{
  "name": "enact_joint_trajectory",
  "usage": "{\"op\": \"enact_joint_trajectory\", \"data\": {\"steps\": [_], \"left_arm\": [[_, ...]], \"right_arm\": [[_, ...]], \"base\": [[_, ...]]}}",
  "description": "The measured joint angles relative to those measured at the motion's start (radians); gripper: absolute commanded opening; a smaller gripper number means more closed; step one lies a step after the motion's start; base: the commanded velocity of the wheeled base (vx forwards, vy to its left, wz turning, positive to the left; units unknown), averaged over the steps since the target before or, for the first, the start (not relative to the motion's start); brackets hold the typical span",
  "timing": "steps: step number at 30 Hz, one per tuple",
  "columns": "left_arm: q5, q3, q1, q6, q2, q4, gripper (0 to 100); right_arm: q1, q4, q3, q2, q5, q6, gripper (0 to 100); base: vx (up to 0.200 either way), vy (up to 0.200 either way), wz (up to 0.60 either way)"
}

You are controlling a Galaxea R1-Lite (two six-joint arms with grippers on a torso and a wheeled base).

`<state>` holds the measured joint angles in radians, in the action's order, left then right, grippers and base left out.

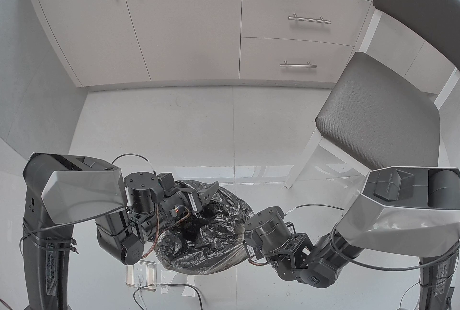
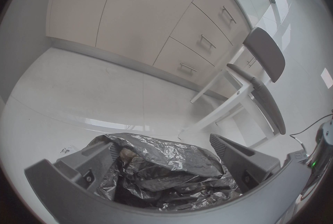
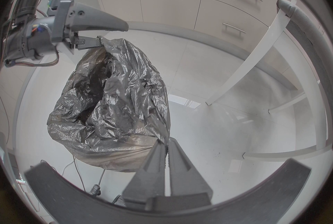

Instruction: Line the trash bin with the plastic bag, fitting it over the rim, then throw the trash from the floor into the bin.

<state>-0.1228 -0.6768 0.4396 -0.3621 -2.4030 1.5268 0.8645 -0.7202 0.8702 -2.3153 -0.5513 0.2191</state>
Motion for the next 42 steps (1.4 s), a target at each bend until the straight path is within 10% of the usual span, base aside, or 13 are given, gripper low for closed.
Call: {"op": "enact_joint_trajectory", "data": {"steps": [7,8,42], "left_arm": [[0.001,-0.020,-0.020,0.001,-0.024,0.003,100],[0.002,-0.018,-0.019,0.002,-0.025,0.004,100],[0.006,0.009,-0.014,0.001,-0.021,0.003,100]], "right_arm": [[0.001,-0.001,-0.002,0.001,-0.017,0.000,0],[0.001,-0.001,-0.003,0.001,-0.017,-0.001,100],[-0.004,-0.031,0.212,-0.017,-0.018,-0.120,100]], "base": [[0.000,0.000,0.00],[0.000,0.000,0.00],[0.000,0.000,0.00]]}}
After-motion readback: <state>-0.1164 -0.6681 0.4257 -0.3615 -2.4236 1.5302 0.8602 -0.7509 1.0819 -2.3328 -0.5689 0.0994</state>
